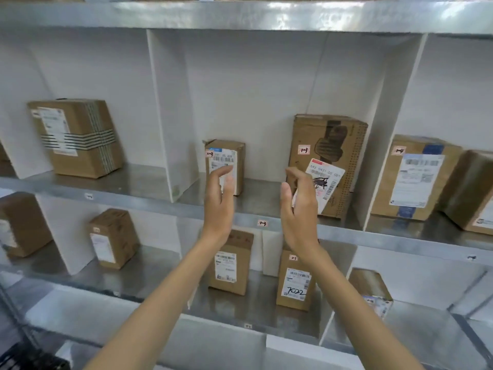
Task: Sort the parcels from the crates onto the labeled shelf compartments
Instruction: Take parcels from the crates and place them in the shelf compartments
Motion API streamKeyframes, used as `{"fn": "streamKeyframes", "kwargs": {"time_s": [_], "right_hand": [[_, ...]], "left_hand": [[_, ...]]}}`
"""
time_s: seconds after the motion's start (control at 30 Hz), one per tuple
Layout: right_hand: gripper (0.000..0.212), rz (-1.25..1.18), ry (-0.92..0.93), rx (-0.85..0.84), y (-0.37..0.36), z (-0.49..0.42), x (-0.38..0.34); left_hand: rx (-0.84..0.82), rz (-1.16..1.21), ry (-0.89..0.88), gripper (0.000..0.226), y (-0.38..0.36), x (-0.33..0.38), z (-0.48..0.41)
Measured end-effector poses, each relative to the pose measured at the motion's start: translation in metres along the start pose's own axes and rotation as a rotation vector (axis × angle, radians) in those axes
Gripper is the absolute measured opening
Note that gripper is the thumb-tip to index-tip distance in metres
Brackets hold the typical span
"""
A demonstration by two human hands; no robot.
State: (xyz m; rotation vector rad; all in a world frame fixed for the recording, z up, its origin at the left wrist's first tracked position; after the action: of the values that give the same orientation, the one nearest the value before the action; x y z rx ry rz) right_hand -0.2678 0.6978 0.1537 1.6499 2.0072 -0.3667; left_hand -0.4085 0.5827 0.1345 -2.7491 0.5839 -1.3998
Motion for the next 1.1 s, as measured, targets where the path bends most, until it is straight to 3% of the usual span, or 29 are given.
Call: {"fn": "streamKeyframes", "kwargs": {"time_s": [0.2,0.47,0.8,1.1], "right_hand": [[0.031,-0.147,0.045,-0.207,-0.080,0.043,-0.053],[0.026,-0.259,0.044,-0.386,-0.172,0.129,-0.151],[0.023,-0.410,-0.019,-0.683,-0.279,0.297,-0.310],[0.027,-0.548,-0.044,-0.955,-0.331,0.427,-0.425]], "left_hand": [[0.140,-0.176,-0.001,0.025,0.110,0.004,0.006],[0.356,-0.335,0.000,0.031,0.291,0.029,0.036],[0.726,-0.512,0.153,0.023,0.564,0.075,0.151],[0.971,-0.652,0.217,0.027,0.728,0.141,0.260]]}}
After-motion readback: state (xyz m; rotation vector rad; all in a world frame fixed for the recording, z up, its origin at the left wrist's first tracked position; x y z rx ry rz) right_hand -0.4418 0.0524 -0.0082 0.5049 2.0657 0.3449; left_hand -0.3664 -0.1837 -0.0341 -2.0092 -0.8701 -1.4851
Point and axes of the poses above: each hand's wrist, its own z-axis away from the middle knuckle, its own y-axis out of the back of the hand, x = y × z, the point moved 9 cm from there along -z, towards the middle knuckle, and after that the axes turned 9 degrees about x, right-handed, at the moved point
